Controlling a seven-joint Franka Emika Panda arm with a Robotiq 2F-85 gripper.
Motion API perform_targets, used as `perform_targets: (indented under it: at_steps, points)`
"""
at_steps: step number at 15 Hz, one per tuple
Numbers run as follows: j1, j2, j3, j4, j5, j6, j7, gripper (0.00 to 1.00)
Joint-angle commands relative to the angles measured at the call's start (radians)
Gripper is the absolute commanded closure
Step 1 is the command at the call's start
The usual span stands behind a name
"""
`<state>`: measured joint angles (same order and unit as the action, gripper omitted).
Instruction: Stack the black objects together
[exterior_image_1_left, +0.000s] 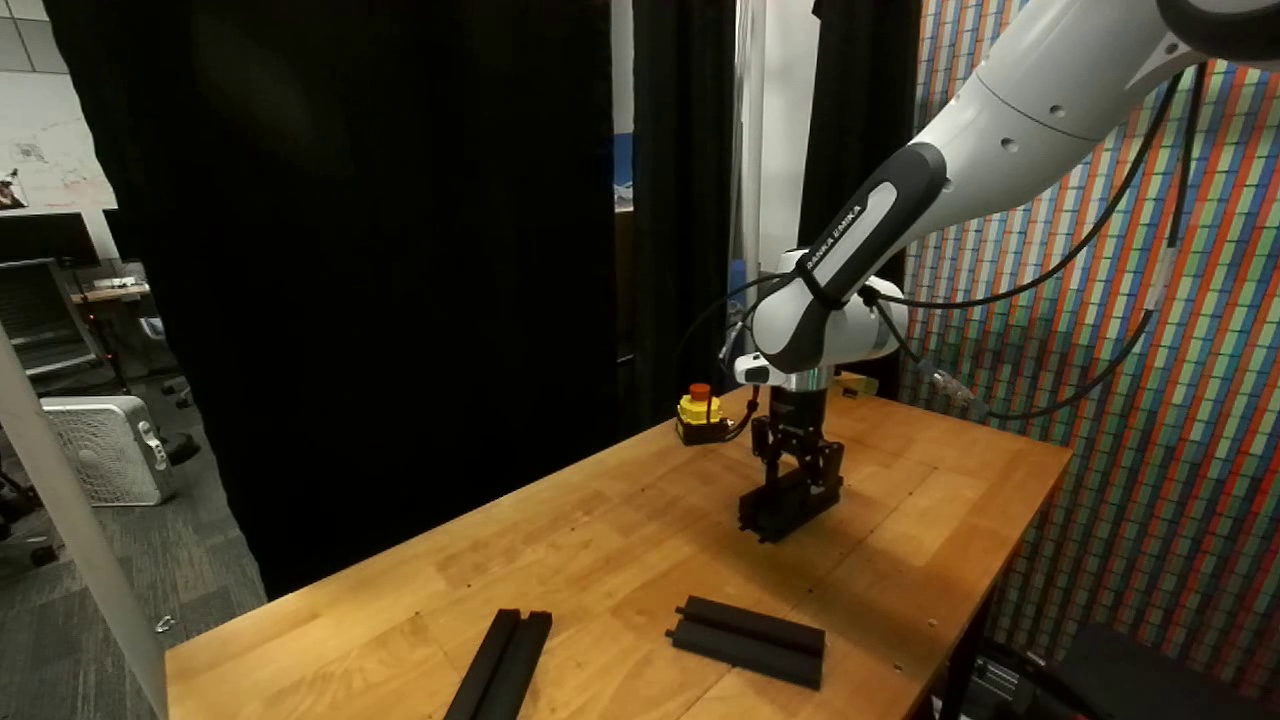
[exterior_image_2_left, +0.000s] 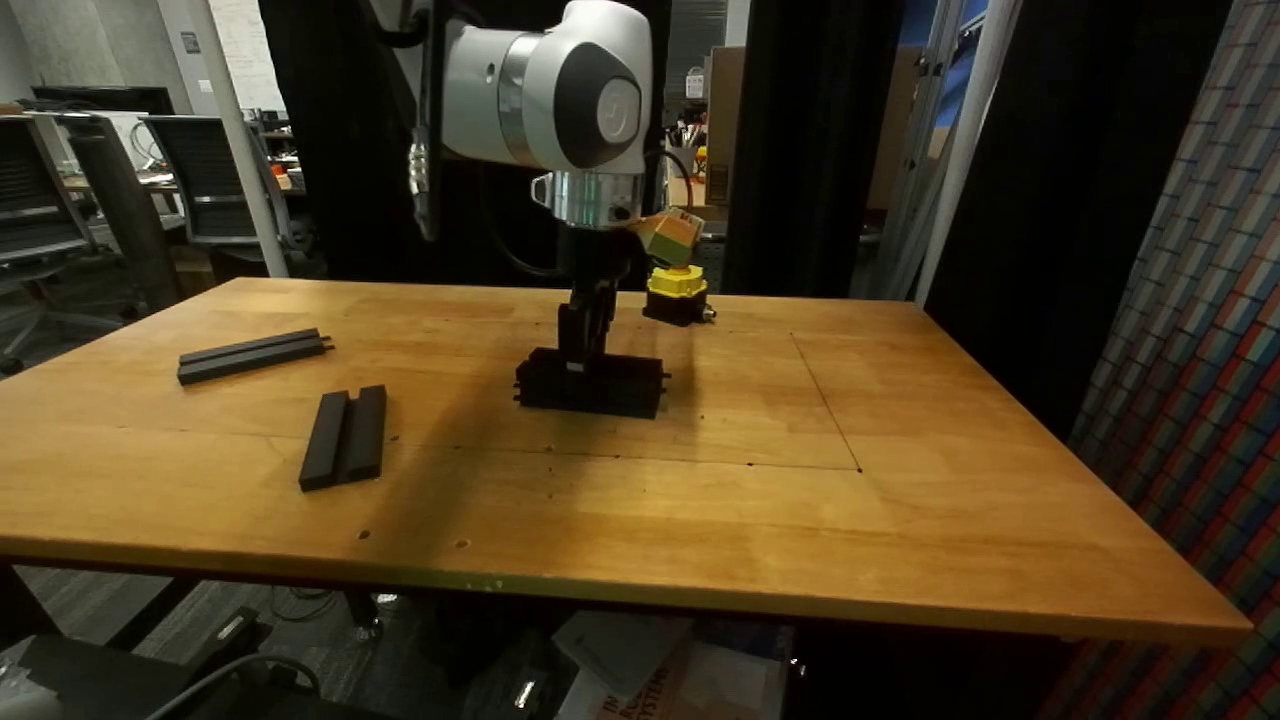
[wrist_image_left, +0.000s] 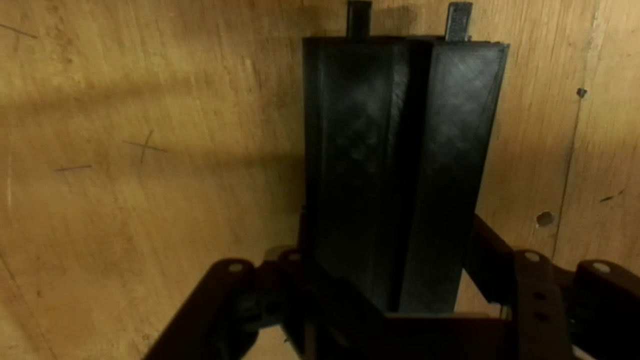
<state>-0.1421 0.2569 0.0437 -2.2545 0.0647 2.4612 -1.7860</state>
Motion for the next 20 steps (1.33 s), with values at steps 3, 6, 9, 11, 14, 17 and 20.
perform_targets:
  at_steps: [3,6,9,11,14,17,20]
  points:
    - [-0.010,0.002,0.005,0.019,0.029,-0.020,-0.044,0.55]
    - [-0.011,0.003,0.005,0.021,0.032,-0.022,-0.048,0.55]
    - [-0.010,0.006,0.005,0.024,0.032,-0.024,-0.045,0.55]
    - [-0.010,0.007,0.004,0.025,0.031,-0.026,-0.041,0.05]
    - [-0.010,0.009,0.004,0.026,0.031,-0.030,-0.039,0.00]
    - [-0.005,-0.004,0.005,0.022,0.029,-0.037,-0.025,0.00]
    - [0.010,-0.027,0.004,0.011,0.012,-0.045,0.009,0.00]
